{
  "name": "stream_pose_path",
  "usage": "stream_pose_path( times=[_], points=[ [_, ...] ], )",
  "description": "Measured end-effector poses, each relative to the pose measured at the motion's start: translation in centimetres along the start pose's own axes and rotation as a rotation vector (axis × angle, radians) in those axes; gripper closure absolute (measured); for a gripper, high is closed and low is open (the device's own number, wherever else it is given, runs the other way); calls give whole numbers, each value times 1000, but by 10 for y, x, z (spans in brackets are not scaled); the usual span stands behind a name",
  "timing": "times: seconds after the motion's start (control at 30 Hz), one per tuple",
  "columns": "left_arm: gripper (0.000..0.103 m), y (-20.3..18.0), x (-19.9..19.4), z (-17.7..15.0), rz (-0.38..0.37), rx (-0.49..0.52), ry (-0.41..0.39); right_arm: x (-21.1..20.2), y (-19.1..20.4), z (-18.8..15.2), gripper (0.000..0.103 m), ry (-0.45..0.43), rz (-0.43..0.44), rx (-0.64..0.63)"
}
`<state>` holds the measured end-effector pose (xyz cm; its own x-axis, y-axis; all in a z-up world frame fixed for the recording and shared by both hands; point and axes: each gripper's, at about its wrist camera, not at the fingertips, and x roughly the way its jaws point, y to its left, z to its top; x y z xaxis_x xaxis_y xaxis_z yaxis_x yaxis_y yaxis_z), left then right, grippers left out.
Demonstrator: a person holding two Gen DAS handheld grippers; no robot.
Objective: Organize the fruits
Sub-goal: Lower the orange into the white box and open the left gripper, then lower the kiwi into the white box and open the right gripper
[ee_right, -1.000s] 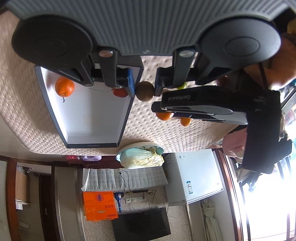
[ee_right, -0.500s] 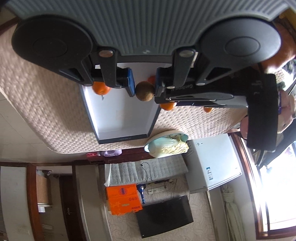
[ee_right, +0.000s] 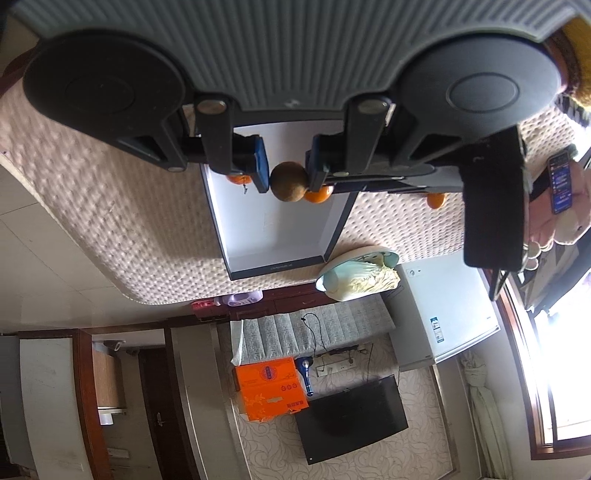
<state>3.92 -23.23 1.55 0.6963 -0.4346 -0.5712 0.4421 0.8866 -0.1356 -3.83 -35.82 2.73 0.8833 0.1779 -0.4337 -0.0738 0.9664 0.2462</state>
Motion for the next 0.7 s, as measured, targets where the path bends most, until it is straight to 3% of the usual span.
stream_pose_path(
  times=[0.23, 0.4, 0.7],
  points=[
    [66, -10, 8, 0, 7, 10, -15, 0, -11, 1, 77, -5, -17, 32],
    [48, -6, 5, 3, 21, 1, -37, 2, -16, 3, 77, -14, -19, 61],
    [41, 7, -12, 5, 19, -13, -63, 9, -12, 6, 77, -21, -13, 85]
  ],
)
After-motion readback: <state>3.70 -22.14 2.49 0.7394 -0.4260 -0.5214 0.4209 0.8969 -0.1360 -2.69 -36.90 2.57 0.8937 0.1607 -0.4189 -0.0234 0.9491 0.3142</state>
